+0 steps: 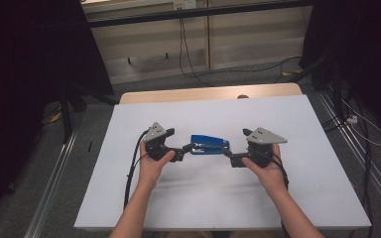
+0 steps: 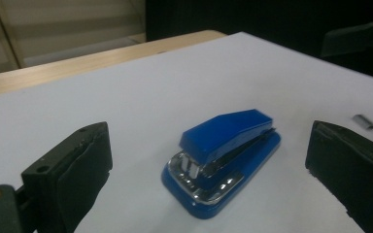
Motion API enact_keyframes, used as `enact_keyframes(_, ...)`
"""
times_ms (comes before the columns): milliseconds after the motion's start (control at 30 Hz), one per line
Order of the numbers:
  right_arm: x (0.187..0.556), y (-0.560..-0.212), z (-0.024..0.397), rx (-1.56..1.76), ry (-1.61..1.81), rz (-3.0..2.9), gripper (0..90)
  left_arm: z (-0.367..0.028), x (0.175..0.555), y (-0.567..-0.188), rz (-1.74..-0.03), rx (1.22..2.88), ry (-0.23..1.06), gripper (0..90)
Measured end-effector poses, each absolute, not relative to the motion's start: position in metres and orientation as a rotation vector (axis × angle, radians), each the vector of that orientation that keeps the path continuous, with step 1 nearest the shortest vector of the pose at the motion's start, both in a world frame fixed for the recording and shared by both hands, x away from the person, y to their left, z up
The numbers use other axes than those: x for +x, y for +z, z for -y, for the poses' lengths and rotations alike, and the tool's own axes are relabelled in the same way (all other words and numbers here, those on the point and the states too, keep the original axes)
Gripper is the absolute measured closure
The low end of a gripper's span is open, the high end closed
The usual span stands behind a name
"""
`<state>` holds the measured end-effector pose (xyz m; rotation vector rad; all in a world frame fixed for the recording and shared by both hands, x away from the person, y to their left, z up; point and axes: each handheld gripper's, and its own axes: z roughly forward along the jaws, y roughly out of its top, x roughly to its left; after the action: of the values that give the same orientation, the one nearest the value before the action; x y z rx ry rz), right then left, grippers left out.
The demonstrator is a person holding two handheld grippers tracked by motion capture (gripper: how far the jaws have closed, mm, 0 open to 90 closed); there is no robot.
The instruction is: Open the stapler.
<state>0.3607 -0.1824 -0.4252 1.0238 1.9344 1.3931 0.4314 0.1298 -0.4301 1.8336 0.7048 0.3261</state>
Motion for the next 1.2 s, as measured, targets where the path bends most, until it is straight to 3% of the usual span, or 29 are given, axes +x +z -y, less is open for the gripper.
enact_keyframes(500,0.37,-0.429,0.177,1.035,1.394,-1.943,3.8,-0.121,0.448,-0.437,-0.669,1.879,0.293,3.5)
enact_keyframes(1200,0.376,-0.434,0.166,1.05,1.395,-1.966,4.6,-0.109,0.469,-0.459,-0.655,1.981,0.22,16.8)
